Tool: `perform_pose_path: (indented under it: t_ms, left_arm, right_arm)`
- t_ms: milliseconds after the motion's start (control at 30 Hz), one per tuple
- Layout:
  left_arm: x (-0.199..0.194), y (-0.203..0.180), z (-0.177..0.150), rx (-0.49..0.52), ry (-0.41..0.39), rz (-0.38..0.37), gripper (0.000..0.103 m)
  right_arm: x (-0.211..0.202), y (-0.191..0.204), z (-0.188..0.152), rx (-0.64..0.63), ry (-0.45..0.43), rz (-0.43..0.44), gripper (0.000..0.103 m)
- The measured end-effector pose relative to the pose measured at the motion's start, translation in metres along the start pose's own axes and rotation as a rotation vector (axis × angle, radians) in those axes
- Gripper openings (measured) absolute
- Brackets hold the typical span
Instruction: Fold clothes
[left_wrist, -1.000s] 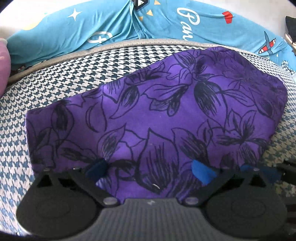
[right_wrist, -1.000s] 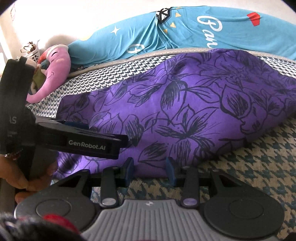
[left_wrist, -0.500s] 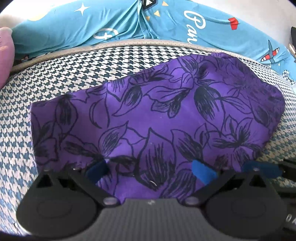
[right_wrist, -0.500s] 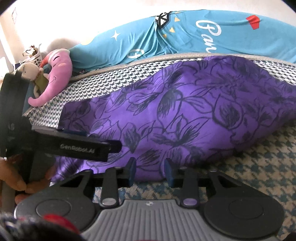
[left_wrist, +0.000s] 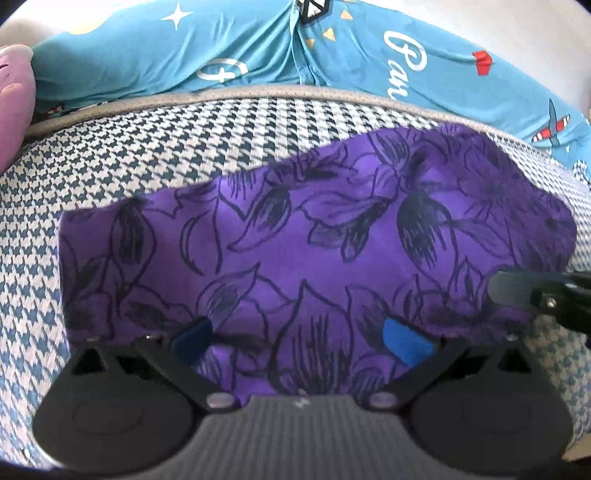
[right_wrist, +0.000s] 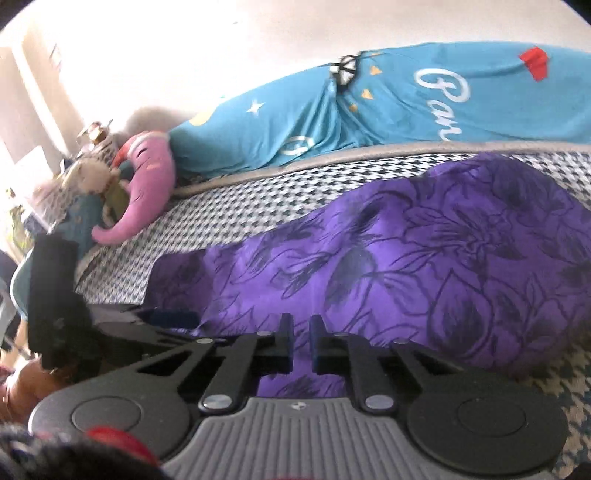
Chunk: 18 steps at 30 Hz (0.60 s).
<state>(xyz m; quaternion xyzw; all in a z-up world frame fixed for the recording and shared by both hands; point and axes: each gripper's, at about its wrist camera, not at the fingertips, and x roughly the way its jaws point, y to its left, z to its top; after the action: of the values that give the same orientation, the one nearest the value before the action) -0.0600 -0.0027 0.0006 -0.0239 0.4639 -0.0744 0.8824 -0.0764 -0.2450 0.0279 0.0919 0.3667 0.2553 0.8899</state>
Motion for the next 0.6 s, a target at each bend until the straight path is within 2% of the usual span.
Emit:
perform_pose_path:
  t_ms: [133,300,467,533,600]
  left_arm:
    - [0.004,0.002,0.010,-0.027,-0.021,0.010,0.103]
    - [0.018,0.003,0.010,-0.059,0.032,0.003,0.103]
    - [0.026,-0.009,0.004,0.029,0.039,0.065,0.103]
    - [0.027,-0.013,0.001,0.058,0.036,0.083,0.103]
    - [0.027,-0.014,0.000,0.062,0.035,0.087,0.103]
  right_arm:
    - [0.009,-0.008,0.004,0.009,0.011,0.003,0.011]
    - [0.019,-0.011,0.004,-0.022,0.055,0.016,0.011]
    - [0.037,-0.023,-0.001,-0.006,0.106,-0.043,0.011]
    - [0.043,-0.027,-0.002,0.005,0.127,-0.069,0.000]
    - [0.045,-0.027,-0.001,0.004,0.131,-0.083,0.000]
